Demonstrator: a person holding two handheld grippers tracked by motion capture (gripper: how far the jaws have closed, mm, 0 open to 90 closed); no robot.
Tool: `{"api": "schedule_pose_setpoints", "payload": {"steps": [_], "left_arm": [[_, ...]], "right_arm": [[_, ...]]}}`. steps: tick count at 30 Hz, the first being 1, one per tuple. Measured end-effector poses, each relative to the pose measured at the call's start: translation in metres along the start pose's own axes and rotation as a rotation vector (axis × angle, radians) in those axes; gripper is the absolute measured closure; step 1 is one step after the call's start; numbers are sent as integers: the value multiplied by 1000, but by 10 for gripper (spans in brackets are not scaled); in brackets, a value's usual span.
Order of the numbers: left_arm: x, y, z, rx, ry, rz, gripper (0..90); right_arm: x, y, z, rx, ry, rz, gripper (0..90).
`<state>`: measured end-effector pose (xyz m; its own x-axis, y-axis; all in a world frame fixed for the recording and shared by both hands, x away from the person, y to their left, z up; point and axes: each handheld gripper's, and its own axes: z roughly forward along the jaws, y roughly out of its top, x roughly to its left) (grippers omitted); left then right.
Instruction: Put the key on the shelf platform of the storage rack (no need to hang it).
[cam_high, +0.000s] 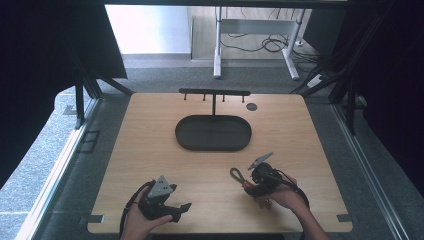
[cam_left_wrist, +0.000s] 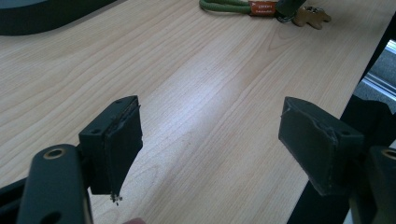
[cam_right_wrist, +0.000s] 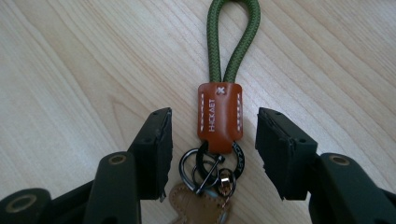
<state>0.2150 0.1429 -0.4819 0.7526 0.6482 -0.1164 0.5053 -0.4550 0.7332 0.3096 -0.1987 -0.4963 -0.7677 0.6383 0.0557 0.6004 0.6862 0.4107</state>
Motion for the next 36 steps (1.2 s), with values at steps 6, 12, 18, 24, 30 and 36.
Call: {"api": "schedule_pose_setpoints", "payload": {"steps": [6, 12, 18, 24, 30, 36], "left_arm": [[0, 0, 0, -1, 0, 0, 221], [1, 0, 0, 2, 0, 1, 221], [-1, 0, 0, 1, -2, 4, 221], [-1, 0, 0, 2, -1, 4, 221], [-1, 0, 1, 4, -1, 4, 221], [-3, 1, 2, 7, -4, 6, 221]], "right_arm": [[0, 6, 9, 33, -11, -9, 490], [0, 8, 13, 57, -25, -8, 557], [0, 11, 13, 79, -42, -11, 628], [0, 12, 14, 83, -46, -12, 657], [0, 12, 9, 79, -43, -16, 661], [0, 14, -7, 53, -39, -26, 663]]}}
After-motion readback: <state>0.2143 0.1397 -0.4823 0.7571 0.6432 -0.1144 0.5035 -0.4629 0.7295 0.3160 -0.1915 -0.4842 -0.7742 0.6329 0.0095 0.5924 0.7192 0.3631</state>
